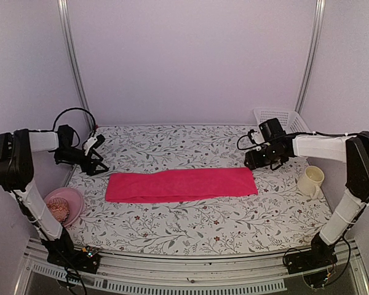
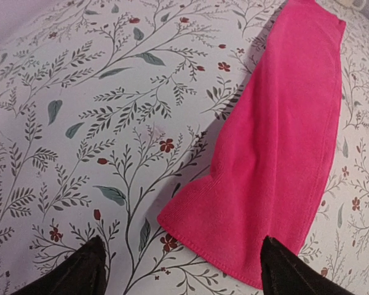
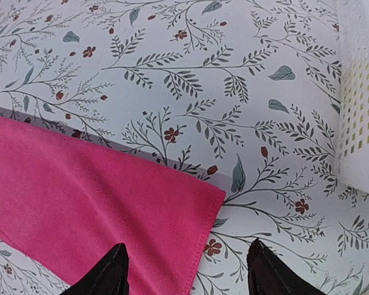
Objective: Roll the towels
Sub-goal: Adjust the towel at the center of the board.
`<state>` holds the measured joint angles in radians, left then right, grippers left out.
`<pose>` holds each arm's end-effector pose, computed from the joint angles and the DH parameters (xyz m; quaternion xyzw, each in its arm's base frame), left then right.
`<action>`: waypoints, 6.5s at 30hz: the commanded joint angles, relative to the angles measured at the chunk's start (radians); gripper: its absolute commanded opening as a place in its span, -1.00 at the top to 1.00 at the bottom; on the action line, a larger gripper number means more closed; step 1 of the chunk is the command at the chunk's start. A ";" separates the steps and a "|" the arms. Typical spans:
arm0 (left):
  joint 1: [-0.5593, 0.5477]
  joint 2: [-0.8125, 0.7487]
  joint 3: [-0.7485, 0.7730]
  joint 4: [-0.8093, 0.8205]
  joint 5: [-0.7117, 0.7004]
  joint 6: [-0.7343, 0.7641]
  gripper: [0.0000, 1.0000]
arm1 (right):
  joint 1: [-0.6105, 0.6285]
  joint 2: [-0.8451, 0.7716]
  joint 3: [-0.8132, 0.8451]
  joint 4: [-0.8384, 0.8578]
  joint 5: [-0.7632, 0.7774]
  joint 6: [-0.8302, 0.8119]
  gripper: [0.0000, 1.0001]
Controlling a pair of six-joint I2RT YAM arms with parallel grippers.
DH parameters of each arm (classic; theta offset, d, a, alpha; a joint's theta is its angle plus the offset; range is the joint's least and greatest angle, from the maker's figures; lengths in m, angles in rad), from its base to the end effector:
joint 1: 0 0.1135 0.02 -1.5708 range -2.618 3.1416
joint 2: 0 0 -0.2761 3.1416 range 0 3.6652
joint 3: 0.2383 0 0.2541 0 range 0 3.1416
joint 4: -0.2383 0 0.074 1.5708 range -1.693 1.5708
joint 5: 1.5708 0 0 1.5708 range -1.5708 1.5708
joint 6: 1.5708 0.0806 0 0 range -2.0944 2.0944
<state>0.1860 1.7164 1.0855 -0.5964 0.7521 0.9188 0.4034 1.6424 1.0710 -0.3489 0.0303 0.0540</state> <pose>0.3439 0.0087 0.1644 0.3869 0.8331 -0.2246 0.3252 0.3445 0.1444 0.1828 -0.1599 0.9339 0.0585 0.3144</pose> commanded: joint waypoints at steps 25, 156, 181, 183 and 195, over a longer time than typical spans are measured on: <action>-0.180 0.282 0.070 0.111 -0.328 -0.036 0.07 | -0.014 0.333 0.167 0.005 0.116 0.030 0.64; -0.236 0.014 -0.193 0.332 -0.499 -0.391 -0.37 | 0.659 0.788 0.715 0.386 -0.056 -0.341 0.22; -0.237 0.020 -0.191 0.329 -0.499 -0.393 -0.37 | 0.658 0.815 0.728 0.370 -0.115 -0.350 0.32; -0.235 0.019 -0.190 0.330 -0.499 -0.393 -0.37 | 0.658 0.817 0.731 0.370 -0.102 -0.351 0.33; -0.235 0.020 -0.190 0.328 -0.497 -0.393 -0.37 | 0.658 0.810 0.731 0.362 -0.131 -0.350 0.77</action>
<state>-0.0540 1.7218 0.9001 -0.2737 0.2394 0.5270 1.0557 2.4435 1.7756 0.0185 -0.0727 -0.2981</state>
